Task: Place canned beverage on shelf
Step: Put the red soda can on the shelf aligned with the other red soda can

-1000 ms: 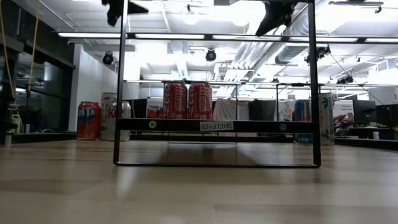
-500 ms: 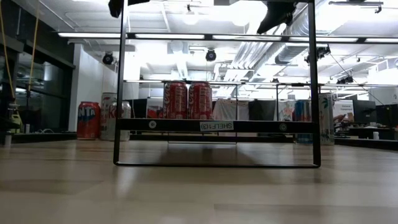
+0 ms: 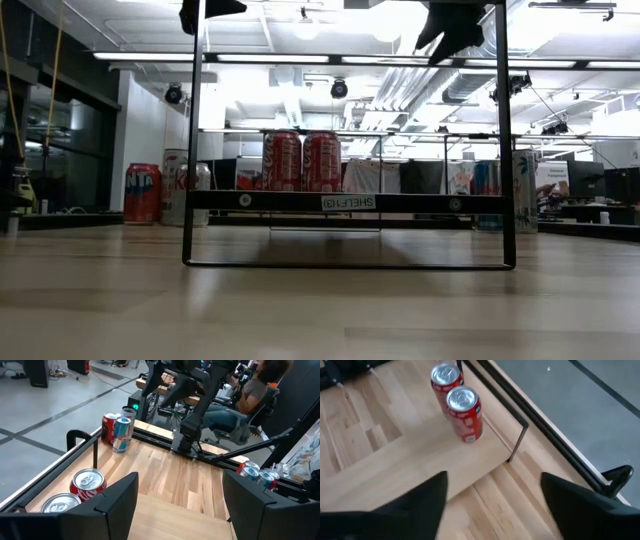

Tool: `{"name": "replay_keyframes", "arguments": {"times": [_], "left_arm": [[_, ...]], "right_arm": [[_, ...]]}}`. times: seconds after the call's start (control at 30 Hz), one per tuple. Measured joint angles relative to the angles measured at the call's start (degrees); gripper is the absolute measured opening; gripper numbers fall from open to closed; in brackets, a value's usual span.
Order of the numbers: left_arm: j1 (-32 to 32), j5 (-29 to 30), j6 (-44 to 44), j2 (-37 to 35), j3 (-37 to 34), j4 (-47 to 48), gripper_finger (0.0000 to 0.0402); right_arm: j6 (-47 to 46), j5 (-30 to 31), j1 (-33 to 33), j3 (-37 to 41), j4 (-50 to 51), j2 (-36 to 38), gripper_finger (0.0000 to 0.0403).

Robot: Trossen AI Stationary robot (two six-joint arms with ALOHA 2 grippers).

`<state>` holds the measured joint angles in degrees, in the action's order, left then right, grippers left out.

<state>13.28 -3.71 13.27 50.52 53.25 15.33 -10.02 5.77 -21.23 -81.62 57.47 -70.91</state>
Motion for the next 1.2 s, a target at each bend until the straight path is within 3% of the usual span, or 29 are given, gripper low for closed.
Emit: {"name": "replay_keyframes", "arguments": {"times": [0.13, 0.33, 0.6, 0.73, 0.87, 1.2], "left_arm": [[0.0, 0.0, -0.5, 0.0, 0.0, -0.1, 0.0239], [0.0, 0.0, -0.2, 0.0, 0.0, -0.1, 0.0239], [0.0, 0.1, 5.8, 0.0, 0.0, -0.1, 0.0239], [0.0, 0.0, 8.0, 0.2, 0.0, -0.1, 0.0239], [0.0, -0.6, 7.6, 0.2, 0.0, -0.1, 0.0239], [0.0, -0.8, 7.2, 0.2, 0.0, 0.5, 0.0239]], "right_arm": [[2.6, 0.0, 0.0, 0.0, 0.6, 0.0, 0.0363], [5.8, -0.5, -0.1, 0.0, -0.3, 0.0, 0.0372], [3.7, -11.8, -0.1, 0.0, 0.4, 0.0, 0.0372], [-4.3, -19.2, 0.9, 0.0, 4.3, 0.0, 0.0372], [-13.5, -24.4, 6.0, 0.0, 9.6, 0.0, 0.0372], [-52.1, -26.3, 35.3, 0.0, 11.7, 0.1, 0.0371]]}}
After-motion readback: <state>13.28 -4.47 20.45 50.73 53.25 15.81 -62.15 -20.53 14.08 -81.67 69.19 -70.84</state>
